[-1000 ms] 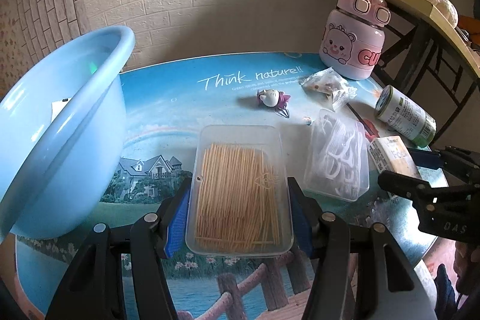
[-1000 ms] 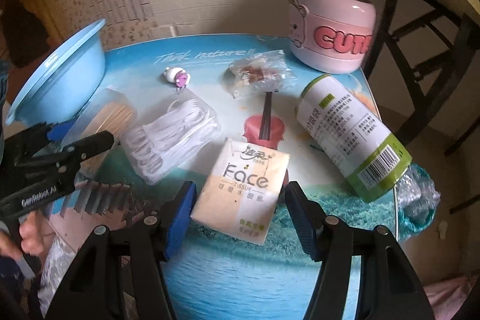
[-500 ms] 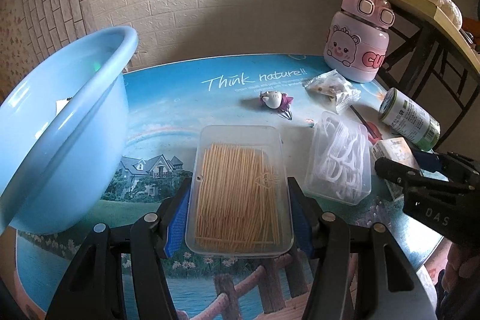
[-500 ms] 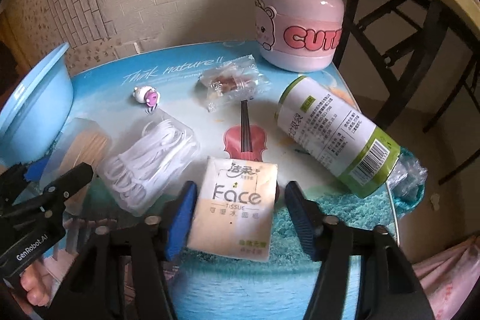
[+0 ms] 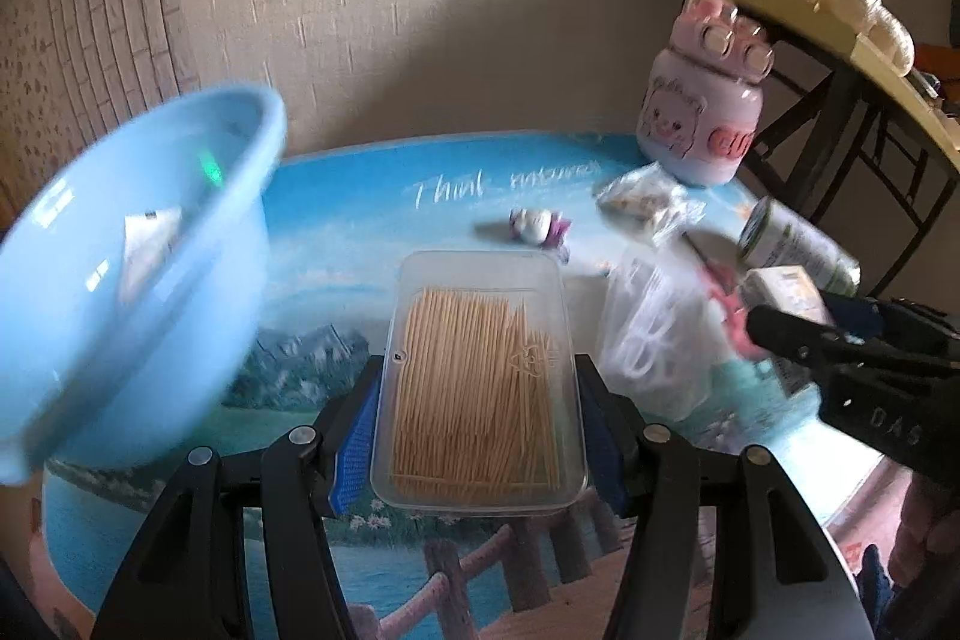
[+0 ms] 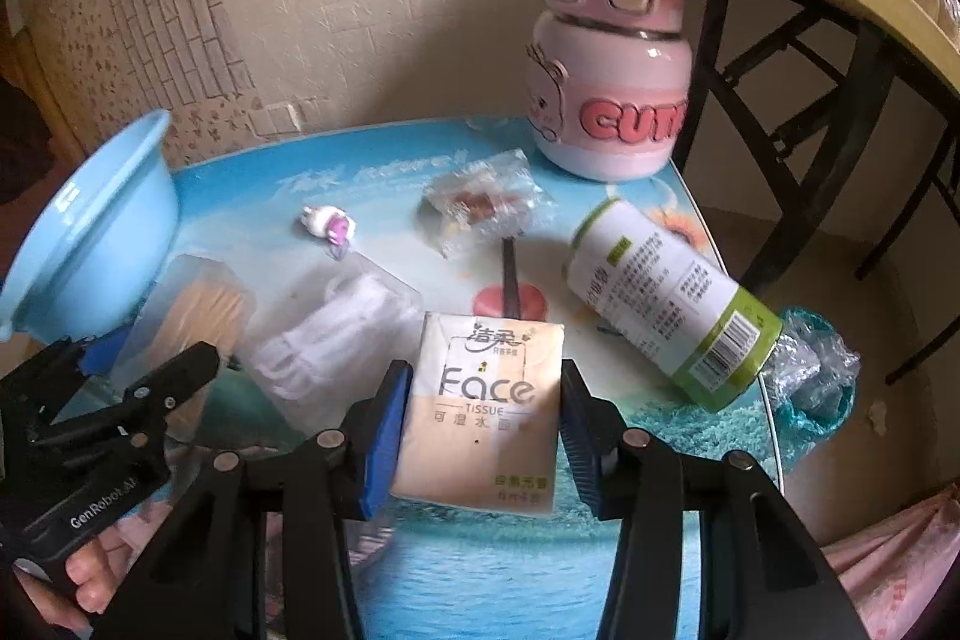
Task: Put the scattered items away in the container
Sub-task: 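Carry the toothpick box to the basin while the right gripper carries the Face tissue pack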
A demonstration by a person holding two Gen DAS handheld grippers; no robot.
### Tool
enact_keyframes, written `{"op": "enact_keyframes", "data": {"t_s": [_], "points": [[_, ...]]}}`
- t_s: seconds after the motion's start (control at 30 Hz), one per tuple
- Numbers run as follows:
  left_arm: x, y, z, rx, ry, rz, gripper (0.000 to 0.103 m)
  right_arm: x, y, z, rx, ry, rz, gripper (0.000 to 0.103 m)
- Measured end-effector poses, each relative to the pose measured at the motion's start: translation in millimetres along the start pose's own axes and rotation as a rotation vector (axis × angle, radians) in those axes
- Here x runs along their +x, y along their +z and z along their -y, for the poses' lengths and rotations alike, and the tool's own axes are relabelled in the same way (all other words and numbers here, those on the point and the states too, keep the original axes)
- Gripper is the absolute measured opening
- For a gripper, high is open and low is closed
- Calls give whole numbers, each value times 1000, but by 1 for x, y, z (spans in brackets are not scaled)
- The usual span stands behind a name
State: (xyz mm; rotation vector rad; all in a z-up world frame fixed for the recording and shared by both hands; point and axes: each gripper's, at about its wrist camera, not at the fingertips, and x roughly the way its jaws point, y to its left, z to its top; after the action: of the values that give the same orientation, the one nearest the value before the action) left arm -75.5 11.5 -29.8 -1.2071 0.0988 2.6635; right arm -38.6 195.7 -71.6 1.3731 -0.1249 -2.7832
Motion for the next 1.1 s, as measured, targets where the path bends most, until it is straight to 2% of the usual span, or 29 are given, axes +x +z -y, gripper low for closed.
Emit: {"op": "enact_keyframes", "data": {"t_s": [0.33,0.77,1.1], "points": [[-56,35,-12,31,53,128,57,-25,24,-30,-57,68,54,49],[-83,48,-92,-32,163,165,57,-28,63,-121,-224,180,99,49],[-79,47,-154,-79,230,149,57,-21,89,-200,-344,248,133,49]]}}
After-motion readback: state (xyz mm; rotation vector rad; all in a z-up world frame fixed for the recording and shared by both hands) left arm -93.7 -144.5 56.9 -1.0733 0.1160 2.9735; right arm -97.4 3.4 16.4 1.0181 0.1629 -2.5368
